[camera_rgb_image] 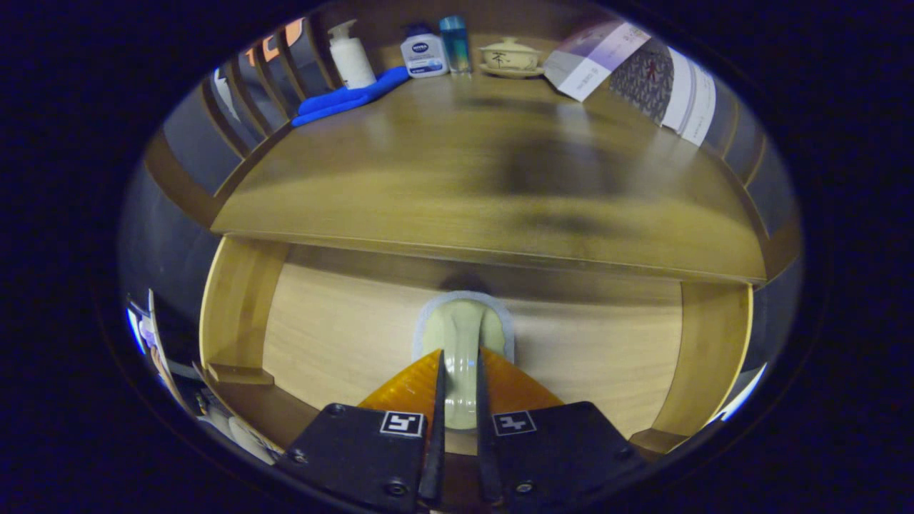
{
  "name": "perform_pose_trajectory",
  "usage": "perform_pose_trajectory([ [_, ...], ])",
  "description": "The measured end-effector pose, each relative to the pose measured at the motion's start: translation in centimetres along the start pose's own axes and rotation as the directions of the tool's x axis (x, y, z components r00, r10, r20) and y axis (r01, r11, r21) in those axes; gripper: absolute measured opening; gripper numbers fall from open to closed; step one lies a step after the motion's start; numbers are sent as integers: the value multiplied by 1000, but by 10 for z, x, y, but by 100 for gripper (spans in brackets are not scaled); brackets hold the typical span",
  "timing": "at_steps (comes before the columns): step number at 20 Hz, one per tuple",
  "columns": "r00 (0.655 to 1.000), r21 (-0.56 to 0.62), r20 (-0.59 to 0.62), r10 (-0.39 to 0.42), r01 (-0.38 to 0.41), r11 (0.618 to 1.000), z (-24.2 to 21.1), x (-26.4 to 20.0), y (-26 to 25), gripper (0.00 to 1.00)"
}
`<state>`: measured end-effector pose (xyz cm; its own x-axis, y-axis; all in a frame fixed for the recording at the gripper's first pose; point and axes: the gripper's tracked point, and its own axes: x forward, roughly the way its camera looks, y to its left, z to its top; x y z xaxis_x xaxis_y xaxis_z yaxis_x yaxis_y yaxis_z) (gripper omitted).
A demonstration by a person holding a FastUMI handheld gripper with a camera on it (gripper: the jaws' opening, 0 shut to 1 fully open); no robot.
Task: Pull open the drawer, take out the items inside it, and place them on the countertop above the cabinet.
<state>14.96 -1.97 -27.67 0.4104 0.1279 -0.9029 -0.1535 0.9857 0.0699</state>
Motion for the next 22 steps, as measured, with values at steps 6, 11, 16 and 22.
perform_pose_trajectory([
  [6, 998, -35, 61, 7, -4, 999, 6, -50, 7, 22],
  [11, 993, -52, 118, -3, 10, 999, 33, -88, 9, 22],
  [16, 990, -42, 140, -22, 28, 999, 68, -102, 4, 22],
  [22, 989, 12, 139, -47, 45, 999, 112, -91, -7, 22],
])
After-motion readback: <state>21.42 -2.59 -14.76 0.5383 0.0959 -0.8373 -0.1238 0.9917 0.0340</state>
